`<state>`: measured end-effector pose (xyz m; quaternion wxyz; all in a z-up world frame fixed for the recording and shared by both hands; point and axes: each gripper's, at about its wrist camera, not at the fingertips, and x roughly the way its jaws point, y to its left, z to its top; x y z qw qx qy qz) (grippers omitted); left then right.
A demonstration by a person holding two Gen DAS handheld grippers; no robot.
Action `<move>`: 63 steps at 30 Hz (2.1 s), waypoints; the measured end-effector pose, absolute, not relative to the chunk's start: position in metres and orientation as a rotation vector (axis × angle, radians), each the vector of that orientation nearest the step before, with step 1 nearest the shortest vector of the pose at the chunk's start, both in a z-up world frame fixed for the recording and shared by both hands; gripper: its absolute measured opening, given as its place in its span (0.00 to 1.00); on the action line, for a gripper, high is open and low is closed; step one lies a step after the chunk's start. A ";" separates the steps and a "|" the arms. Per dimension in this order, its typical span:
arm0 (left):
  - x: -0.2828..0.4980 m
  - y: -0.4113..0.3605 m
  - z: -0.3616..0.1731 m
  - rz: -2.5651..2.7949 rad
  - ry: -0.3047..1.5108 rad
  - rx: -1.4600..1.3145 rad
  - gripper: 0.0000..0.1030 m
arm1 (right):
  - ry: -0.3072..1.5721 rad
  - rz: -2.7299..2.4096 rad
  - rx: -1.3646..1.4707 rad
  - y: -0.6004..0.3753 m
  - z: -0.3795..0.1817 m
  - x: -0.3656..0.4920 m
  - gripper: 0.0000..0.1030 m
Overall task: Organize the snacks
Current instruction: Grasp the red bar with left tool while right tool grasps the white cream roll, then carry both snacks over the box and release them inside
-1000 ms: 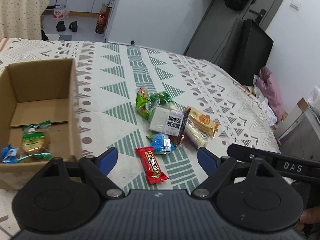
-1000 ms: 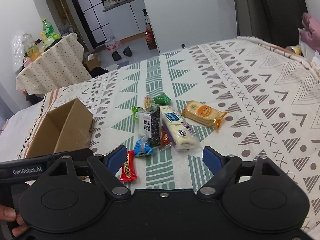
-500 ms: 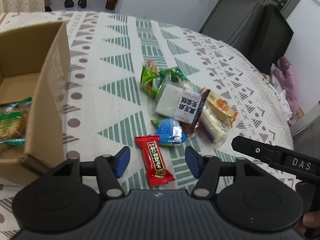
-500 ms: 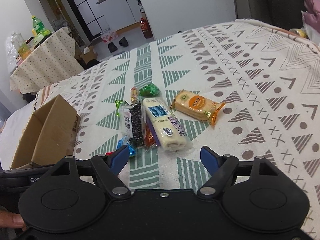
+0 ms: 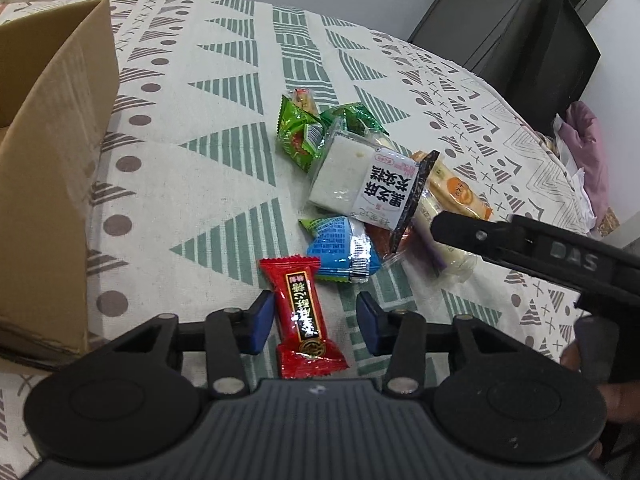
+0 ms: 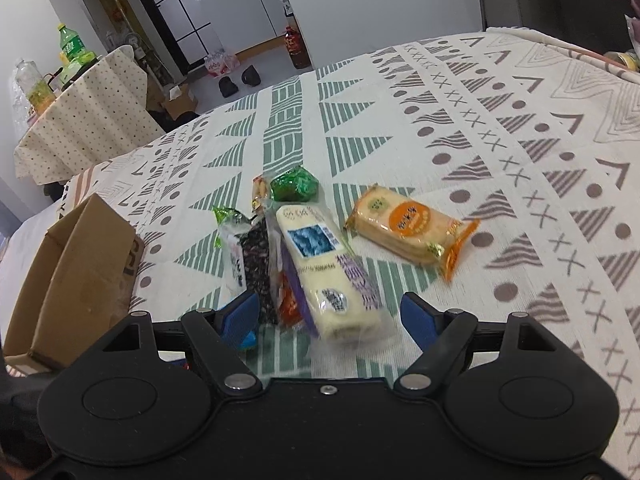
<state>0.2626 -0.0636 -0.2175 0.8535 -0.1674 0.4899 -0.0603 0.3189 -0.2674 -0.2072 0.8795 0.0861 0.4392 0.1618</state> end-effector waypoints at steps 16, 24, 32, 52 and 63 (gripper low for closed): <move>0.250 -0.058 -0.206 -0.057 0.998 -0.332 0.18 | 0.989 0.299 0.150 -0.267 -0.215 0.303 0.43; 0.236 -0.054 -0.182 -0.076 0.937 -0.342 0.18 | 0.988 0.286 0.213 -0.274 -0.202 0.278 0.41; 0.218 -0.044 -0.160 -0.087 0.874 -0.357 0.18 | 0.922 0.315 0.241 -0.266 -0.173 0.263 0.39; 0.184 0.008 -0.096 -0.106 0.692 -0.384 0.18 | 0.779 0.378 0.240 -0.213 -0.120 0.228 0.38; 0.171 0.047 -0.079 -0.081 0.642 -0.410 0.18 | 0.724 0.441 0.241 -0.174 -0.099 0.226 0.38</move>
